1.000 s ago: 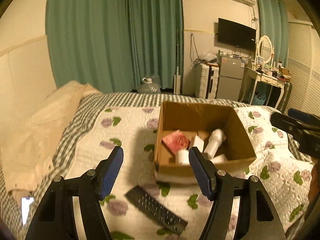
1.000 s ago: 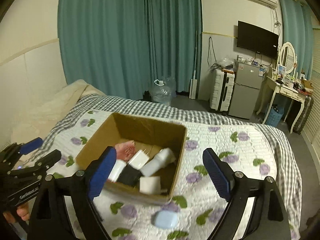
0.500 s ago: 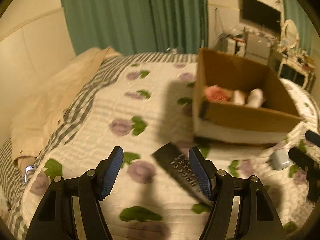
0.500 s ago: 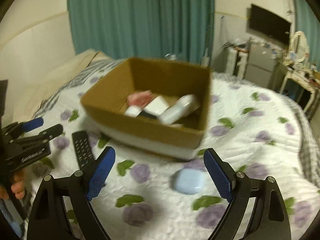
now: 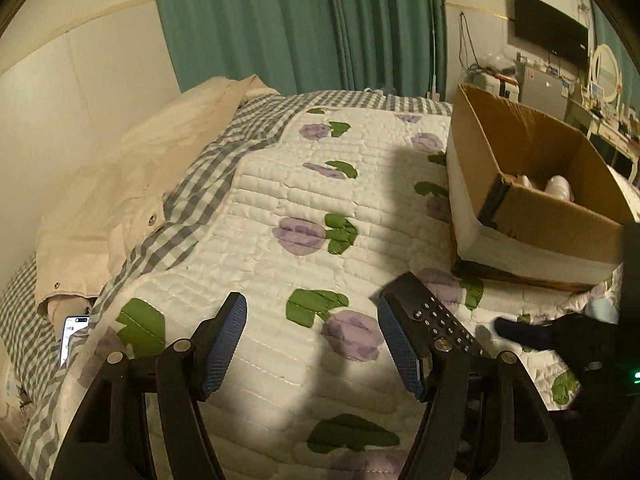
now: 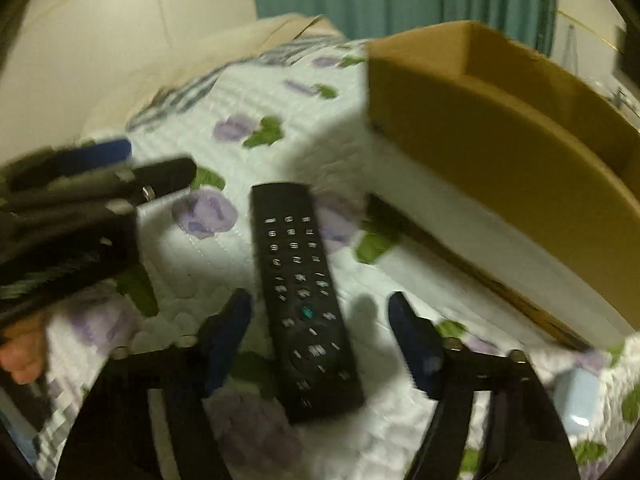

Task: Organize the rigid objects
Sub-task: 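Grasp the black TV remote with the right tool, then grasp the light blue earbuds case with the left tool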

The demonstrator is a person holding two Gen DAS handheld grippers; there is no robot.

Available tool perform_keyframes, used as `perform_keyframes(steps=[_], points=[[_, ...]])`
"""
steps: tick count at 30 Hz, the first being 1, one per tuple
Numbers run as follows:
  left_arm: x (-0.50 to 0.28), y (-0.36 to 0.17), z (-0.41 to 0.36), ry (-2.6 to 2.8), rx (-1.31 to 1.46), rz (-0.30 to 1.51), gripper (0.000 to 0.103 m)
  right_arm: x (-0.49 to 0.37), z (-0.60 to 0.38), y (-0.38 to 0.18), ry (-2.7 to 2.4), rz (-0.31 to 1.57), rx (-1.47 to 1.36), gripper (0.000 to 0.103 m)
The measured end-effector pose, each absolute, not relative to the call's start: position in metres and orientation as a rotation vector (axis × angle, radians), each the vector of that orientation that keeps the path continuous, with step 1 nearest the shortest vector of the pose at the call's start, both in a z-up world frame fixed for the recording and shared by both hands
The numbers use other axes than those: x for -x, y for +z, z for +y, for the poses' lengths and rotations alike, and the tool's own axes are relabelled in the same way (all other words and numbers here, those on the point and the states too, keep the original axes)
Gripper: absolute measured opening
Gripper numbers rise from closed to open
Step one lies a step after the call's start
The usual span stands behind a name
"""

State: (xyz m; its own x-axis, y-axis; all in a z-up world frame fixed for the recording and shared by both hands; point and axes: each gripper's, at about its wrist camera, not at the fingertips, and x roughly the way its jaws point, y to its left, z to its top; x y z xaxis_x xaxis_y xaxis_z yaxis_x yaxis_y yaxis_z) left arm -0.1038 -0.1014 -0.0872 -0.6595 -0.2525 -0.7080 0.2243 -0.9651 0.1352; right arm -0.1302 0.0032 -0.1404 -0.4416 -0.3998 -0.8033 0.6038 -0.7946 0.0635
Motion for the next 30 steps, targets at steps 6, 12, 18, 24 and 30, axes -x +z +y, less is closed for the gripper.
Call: perform_keyframes(steps=[6,12,18,24,30], points=[[0.106,-0.088,-0.104,-2.641,-1.143,-0.043,0.071,0.141,-0.012,-0.152,-2.214,0.342,-1.188,0.044],[0.101,-0.077,-0.094,-2.670,-1.116,-0.070,0.071,0.122,0.010,-0.132,-2.262,0.295,-1.136,0.038],[0.097,-0.062,-0.067,-2.728,-1.094,-0.113,0.071,0.104,0.063,-0.089,-2.386,0.247,-1.108,0.034],[0.097,-0.050,-0.026,-2.797,-1.088,-0.182,0.071,0.089,0.118,-0.041,-2.524,0.159,-1.048,0.033],[0.103,-0.060,0.028,-2.885,-1.167,-0.213,0.071,0.083,0.186,-0.021,-2.685,0.143,-1.089,0.033]])
